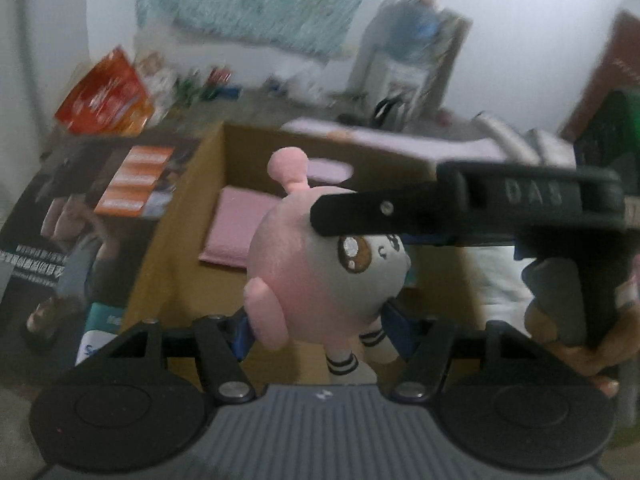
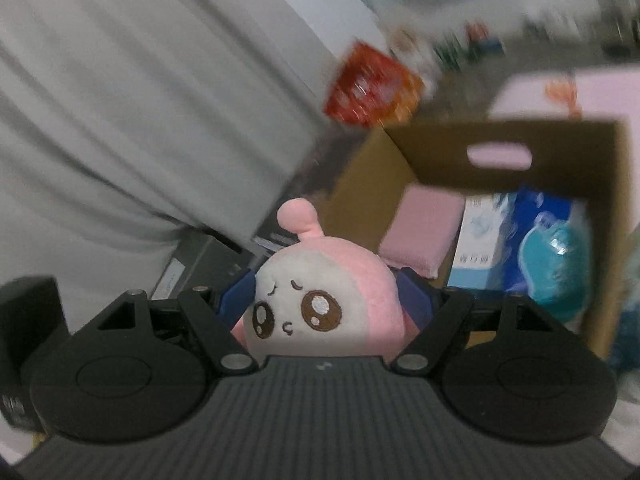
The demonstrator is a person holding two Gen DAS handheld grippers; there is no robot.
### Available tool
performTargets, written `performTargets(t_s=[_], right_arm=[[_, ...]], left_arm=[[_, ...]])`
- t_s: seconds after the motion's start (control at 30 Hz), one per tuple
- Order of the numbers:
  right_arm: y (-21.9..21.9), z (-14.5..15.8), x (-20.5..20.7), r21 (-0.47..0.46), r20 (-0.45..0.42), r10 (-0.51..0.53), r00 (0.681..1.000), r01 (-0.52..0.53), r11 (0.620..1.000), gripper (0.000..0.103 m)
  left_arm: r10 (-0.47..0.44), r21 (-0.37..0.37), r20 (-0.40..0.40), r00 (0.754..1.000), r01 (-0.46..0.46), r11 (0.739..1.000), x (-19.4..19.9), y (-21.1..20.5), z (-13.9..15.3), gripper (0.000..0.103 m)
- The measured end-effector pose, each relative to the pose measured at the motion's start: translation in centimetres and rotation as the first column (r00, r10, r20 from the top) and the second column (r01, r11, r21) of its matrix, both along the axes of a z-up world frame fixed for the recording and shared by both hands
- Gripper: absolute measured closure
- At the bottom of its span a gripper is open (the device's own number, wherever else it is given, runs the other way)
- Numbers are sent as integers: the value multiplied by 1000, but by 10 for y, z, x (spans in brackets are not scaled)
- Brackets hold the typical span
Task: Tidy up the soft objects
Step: 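Carry the plush toy into the cardboard box and open the right gripper, then move the right gripper to the white cotton swab bag on the bed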
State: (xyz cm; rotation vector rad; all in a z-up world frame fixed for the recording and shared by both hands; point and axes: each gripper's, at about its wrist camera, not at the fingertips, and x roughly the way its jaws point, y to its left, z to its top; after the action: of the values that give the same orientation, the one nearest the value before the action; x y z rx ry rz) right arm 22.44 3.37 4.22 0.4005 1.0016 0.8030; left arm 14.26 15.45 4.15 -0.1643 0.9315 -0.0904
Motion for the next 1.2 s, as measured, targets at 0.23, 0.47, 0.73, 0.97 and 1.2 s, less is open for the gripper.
performTargets(t_s=[0.23,0.47,0.73,0.97,1.2], right_arm=[[35,-76,52,-22,-279,-144,949,144,989,26],[40,-119,57,-12,-398,-230,888,246,969,28],[46,-124,47,12,-435,-268,859,304,953,28],[31,-113,51,43,-393,-277,877,318,947,28],[5,-77,42,127,-345,-251,904,310,942,27]], left_arm=[[12,82,-135,991,0,997,54,22,-45,36],[18,231,-148,989,17,973,60,19,-60,29],[27,264,-130,991,8,965,59,19,-53,23],[34,301,-74,997,-10,954,50,18,-40,17],[49,268,-24,999,-41,963,32,14,-19,17]])
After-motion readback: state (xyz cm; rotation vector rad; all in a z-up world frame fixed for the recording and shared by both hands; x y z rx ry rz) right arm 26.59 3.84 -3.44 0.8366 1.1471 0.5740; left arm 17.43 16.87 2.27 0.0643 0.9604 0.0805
